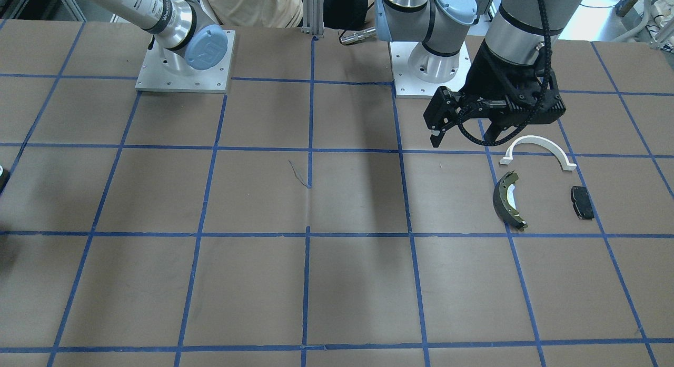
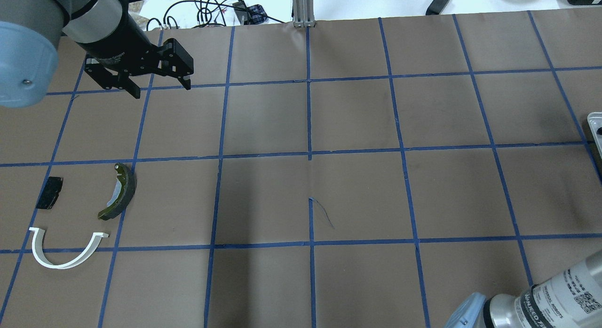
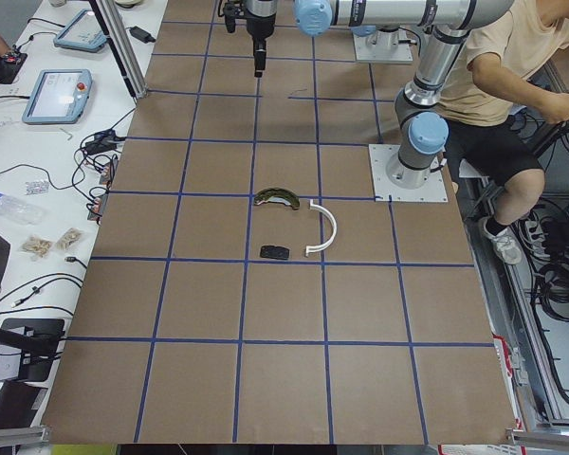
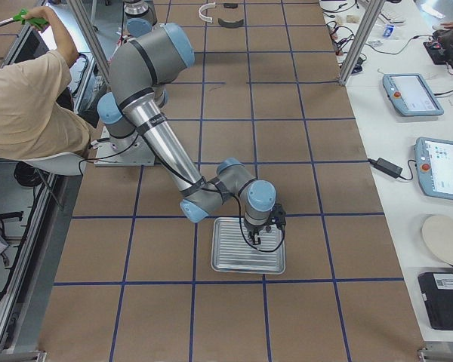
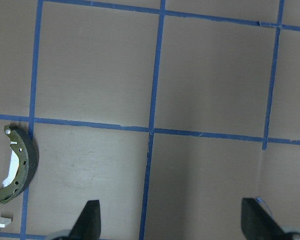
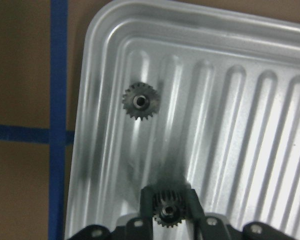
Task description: Place bearing gear from tray to pile
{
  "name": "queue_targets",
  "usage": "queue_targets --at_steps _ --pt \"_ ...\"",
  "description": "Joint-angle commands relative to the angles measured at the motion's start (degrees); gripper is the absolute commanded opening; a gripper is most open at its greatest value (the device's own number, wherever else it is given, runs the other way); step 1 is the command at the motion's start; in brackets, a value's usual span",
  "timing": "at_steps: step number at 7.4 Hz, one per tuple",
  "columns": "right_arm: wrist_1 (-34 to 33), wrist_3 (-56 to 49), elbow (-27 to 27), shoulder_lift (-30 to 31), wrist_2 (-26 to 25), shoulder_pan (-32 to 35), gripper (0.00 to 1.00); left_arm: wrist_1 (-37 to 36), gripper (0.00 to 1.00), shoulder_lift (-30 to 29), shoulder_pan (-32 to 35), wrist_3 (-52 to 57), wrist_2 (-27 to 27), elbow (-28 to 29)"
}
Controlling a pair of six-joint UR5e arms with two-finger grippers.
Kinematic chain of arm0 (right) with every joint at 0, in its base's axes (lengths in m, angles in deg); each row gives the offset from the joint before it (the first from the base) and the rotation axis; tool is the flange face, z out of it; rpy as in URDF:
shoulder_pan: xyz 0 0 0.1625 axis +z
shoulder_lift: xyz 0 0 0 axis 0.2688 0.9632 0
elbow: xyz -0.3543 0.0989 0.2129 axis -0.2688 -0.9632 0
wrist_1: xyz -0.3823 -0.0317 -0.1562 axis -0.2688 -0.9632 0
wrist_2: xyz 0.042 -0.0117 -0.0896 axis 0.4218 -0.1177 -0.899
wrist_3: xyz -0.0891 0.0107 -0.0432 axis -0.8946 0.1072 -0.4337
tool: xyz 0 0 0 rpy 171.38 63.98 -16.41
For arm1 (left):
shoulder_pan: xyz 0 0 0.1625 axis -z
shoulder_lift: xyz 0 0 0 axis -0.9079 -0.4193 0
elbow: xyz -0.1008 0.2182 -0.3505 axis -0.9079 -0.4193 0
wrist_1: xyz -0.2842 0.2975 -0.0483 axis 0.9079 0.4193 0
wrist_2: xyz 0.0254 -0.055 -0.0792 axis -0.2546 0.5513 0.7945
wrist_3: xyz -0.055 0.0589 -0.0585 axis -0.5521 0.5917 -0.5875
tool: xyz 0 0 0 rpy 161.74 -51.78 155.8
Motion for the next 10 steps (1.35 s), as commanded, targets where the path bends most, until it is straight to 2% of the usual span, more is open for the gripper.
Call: queue_targets --at_steps 1,4,6,8,10 --pt "-0.4 0.1 0.0 -0.8 0.2 0.2 0.12 0.7 1.0 0.1 0.0 0.3 0.0 0.4" --pt "1.0 2.7 0.1 3.1 -0.1 2.6 0.1 0.1 1.0 -1.0 0.1 -0.6 -0.2 -0.1" --pt "1.0 7.0 0.4 7.0 0.3 8.2 0.1 0.3 1.0 -1.1 0.1 -1.7 -0.6 0.4" --pt "4.1 17.1 2.8 11.8 -0.2 21.0 0.07 0.5 1.0 -1.3 0.1 -3.2 -0.5 0.8" --pt "9.4 29.6 3.6 12.1 0.6 32.0 0.05 0.6 1.0 -1.3 0.1 -3.2 -0.2 0.9"
